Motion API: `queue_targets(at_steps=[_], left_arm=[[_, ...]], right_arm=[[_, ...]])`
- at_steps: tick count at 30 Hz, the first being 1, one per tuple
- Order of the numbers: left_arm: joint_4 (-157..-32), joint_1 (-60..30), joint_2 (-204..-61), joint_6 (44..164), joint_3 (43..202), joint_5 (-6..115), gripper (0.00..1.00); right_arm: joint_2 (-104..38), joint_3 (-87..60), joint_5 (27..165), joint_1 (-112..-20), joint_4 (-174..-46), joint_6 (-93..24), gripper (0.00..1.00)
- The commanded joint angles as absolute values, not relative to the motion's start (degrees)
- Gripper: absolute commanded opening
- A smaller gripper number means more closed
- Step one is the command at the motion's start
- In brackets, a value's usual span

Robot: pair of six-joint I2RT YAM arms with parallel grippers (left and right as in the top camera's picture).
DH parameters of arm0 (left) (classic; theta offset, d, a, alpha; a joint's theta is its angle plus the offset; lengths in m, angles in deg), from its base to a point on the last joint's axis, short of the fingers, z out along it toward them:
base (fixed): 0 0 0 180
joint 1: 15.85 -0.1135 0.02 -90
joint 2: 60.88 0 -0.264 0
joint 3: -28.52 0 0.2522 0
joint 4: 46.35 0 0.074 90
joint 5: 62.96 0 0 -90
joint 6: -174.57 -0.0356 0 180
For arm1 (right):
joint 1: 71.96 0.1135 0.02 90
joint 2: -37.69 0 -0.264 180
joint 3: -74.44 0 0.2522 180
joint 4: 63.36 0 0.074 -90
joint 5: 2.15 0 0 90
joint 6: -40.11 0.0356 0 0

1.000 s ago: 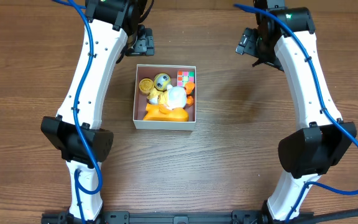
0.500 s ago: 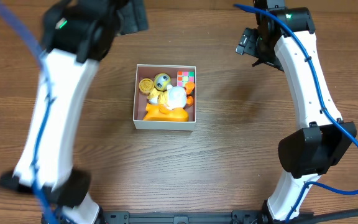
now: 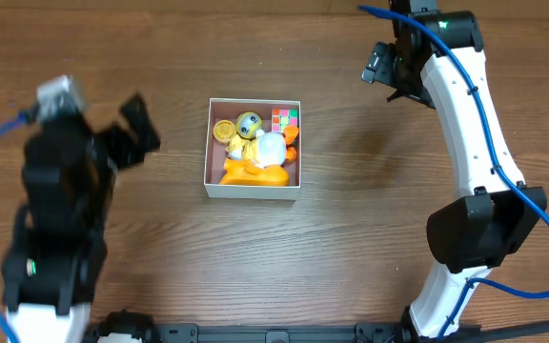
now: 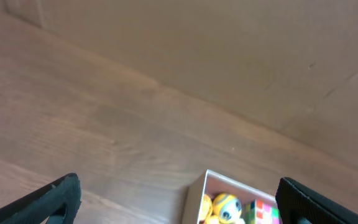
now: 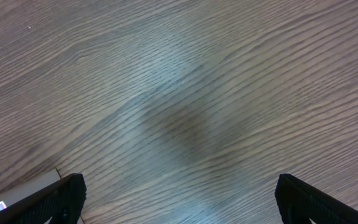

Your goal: Pack container

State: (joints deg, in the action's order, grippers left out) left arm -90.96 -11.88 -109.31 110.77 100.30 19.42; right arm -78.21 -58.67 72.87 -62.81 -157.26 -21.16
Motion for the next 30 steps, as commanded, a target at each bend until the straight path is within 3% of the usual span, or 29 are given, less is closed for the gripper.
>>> queue_targets(at_steps=[1, 15, 23, 30], left_arm=[[-87.48, -13.39, -98.07, 108.71, 87.16, 22.15, 1.00], [-87.48, -13.69, -67.80, 105.52, 58.64, 22.83, 1.00], [-98.04, -13.69, -63.39, 99.34, 56.54, 22.63, 1.00], [-99.99, -14.72, -61.05, 98.68, 54.38, 23.11, 1.00]], right_arm=[[-78.06, -60.14, 72.72, -62.70, -156.95, -20.68, 1.00], [-78.06, -60.14, 72.72, -62.70, -156.95, -20.68, 1.00], [-78.06, -60.14, 72.72, -62.70, -156.95, -20.68, 1.00], [-78.06, -60.14, 72.72, -62.70, -156.95, -20.68, 1.00]])
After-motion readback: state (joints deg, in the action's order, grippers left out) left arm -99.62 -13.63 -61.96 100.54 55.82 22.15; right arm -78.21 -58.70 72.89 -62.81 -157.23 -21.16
